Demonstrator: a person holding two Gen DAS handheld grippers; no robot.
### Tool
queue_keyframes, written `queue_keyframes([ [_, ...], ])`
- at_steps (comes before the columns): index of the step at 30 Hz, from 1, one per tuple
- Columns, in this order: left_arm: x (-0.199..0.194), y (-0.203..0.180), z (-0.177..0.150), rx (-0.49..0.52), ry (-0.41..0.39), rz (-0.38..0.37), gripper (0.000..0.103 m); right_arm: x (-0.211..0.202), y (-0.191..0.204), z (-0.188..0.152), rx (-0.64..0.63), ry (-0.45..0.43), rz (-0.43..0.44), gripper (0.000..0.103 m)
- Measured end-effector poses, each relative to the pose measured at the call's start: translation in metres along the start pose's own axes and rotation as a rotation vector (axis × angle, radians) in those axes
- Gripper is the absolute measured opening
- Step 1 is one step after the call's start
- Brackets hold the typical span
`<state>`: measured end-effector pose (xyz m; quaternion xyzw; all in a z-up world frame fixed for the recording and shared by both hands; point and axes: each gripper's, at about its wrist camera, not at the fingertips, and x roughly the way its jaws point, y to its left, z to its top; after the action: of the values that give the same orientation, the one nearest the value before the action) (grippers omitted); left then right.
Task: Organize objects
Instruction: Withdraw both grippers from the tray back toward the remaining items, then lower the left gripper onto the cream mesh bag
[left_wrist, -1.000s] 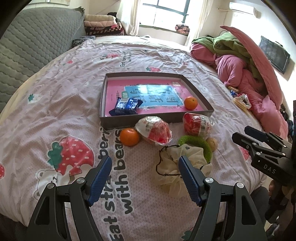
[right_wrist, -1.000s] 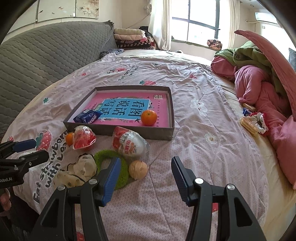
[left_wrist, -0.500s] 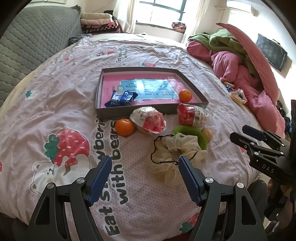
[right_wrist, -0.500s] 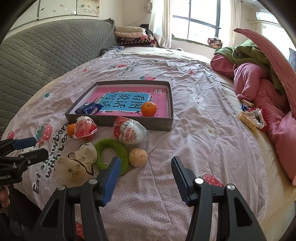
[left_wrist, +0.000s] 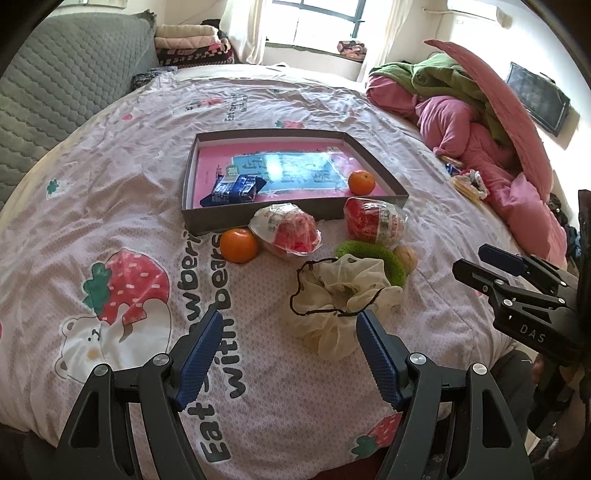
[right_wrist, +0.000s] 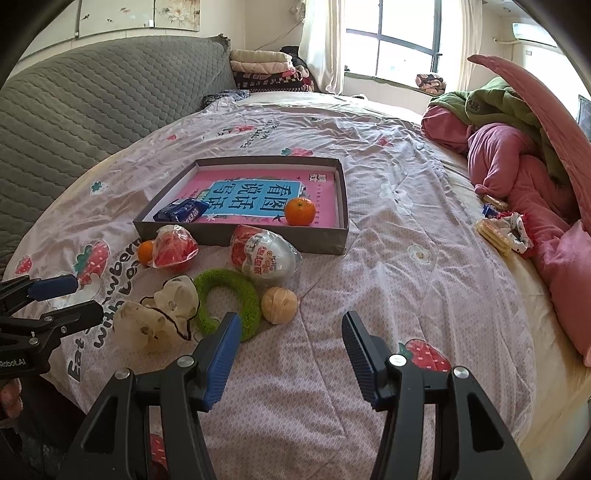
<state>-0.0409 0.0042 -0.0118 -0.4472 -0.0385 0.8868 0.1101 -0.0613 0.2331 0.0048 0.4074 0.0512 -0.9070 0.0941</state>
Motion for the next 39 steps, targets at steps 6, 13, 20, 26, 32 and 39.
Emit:
queue_keyframes([
  [6, 0.003, 0.001, -0.001, -0.008, 0.007, 0.001, 0.076, 0.003, -0.001, -0.003, 0.000, 0.011, 0.001, 0.056],
  [13, 0.009, 0.001, -0.002, -0.007, 0.018, 0.004, 0.076, 0.007, -0.001, -0.004, 0.001, 0.021, 0.004, 0.056],
  [20, 0.014, -0.001, -0.002, -0.003, 0.030, 0.004, 0.076, 0.013, -0.002, -0.006, 0.002, 0.036, 0.006, 0.056],
  [26, 0.014, -0.008, -0.002, 0.022, 0.029, -0.015, 0.076, 0.019, -0.003, -0.008, 0.001, 0.048, 0.005, 0.056],
  [32, 0.015, -0.021, -0.008, 0.066, 0.037, -0.043, 0.076, 0.024, -0.003, -0.010, 0.001, 0.063, 0.009, 0.056],
  [39, 0.023, -0.027, -0.014, 0.090, 0.057, -0.053, 0.076, 0.027, -0.002, -0.012, 0.001, 0.071, 0.011, 0.056],
])
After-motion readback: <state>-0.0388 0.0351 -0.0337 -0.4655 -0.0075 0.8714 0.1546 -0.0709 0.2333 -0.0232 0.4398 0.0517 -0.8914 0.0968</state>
